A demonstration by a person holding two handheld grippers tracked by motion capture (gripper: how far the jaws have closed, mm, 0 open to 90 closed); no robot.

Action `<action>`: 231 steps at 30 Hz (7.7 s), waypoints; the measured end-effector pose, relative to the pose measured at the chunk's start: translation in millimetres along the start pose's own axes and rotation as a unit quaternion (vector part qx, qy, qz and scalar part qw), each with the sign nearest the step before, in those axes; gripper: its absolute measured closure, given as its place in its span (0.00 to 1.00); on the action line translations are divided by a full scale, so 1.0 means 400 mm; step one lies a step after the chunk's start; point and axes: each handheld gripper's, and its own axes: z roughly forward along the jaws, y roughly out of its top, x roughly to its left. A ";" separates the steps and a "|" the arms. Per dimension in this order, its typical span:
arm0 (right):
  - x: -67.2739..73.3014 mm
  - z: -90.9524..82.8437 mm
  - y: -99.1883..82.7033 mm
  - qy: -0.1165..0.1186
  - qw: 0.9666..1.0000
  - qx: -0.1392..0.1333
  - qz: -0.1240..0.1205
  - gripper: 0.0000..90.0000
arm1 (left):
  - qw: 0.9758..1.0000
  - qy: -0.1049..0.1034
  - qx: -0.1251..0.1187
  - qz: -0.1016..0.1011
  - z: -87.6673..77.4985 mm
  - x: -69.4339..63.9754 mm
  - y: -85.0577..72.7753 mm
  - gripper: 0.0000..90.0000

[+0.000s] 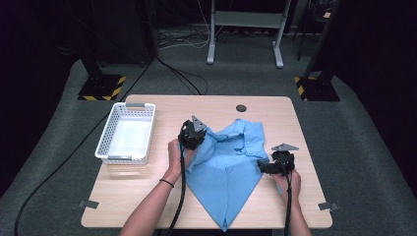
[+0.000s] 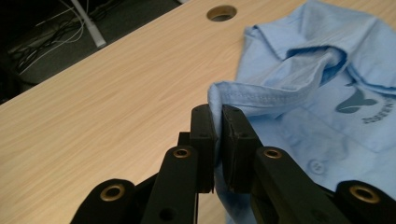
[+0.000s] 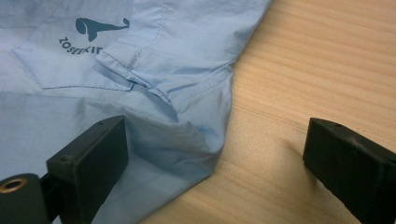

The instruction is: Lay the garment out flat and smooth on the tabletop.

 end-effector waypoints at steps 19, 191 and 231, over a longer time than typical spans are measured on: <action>0.000 0.000 0.000 0.000 1.000 0.000 0.000 0.06 | 0.994 0.071 0.079 -0.022 0.095 0.119 -0.054 0.90; -0.082 -0.033 0.074 -0.090 0.996 0.012 0.008 0.93 | 0.993 -0.065 0.073 -0.066 -0.075 -0.066 -0.268 0.01; -0.108 -0.018 0.008 -0.085 0.993 0.021 0.080 0.17 | 0.993 -0.061 0.072 -0.070 -0.074 -0.066 -0.268 0.01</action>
